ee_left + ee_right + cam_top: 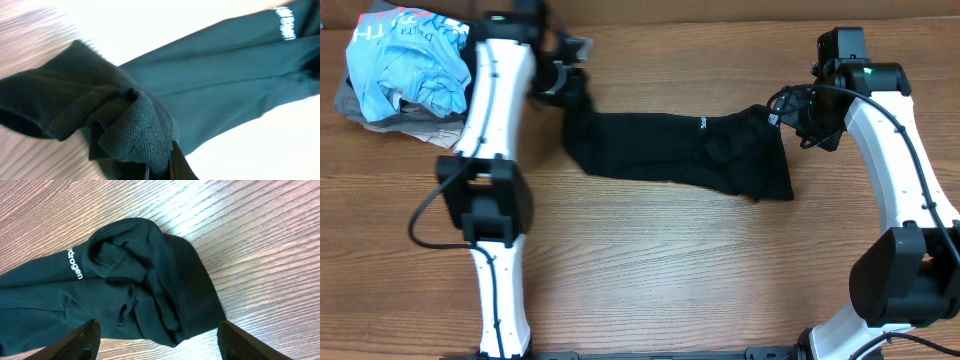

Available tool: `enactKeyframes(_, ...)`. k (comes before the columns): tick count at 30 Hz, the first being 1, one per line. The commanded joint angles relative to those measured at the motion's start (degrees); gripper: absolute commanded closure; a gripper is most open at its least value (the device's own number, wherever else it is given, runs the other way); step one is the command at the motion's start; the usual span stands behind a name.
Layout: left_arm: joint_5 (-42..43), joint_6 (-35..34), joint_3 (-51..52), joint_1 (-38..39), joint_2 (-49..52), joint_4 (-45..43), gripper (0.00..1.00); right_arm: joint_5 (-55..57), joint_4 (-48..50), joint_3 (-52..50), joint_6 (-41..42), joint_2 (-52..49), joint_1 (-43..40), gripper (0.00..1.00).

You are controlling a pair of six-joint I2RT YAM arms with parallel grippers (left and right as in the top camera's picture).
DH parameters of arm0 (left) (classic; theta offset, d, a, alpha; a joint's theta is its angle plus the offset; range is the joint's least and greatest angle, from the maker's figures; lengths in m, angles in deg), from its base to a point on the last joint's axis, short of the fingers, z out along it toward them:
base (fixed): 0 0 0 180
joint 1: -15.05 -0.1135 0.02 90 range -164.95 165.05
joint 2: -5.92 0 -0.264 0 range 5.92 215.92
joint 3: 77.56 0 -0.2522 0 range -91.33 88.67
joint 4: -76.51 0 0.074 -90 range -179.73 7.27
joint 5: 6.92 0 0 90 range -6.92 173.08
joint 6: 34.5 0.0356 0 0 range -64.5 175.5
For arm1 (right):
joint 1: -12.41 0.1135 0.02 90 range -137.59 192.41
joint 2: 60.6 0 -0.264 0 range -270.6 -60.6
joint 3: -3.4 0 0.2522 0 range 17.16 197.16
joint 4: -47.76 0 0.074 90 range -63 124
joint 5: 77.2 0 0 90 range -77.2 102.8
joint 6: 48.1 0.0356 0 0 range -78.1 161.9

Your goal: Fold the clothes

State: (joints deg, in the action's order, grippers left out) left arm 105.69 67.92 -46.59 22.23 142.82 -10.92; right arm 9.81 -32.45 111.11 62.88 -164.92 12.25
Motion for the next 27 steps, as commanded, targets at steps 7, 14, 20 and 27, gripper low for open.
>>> enactKeyframes(7,1.5,-12.1,1.0,12.6,-1.0,-8.2,0.96,-0.1,0.1,-0.3,0.5,0.7,0.1,0.22)
enactKeyframes(14,-4.5,-13.7,1.0,16.2,0.4,-6.5,0.96,0.0,0.1,-0.3,0.4,0.7,0.1,0.21)
enactKeyframes(20,-16.1,-13.7,1.0,14.1,0.5,-1.2,0.96,0.0,0.1,-0.3,0.4,0.7,0.0,0.21)
enactKeyframes(27,-23.9,-11.2,0.9,7.1,0.5,4.1,0.96,-0.1,0.1,-0.3,0.5,0.7,0.0,0.21)
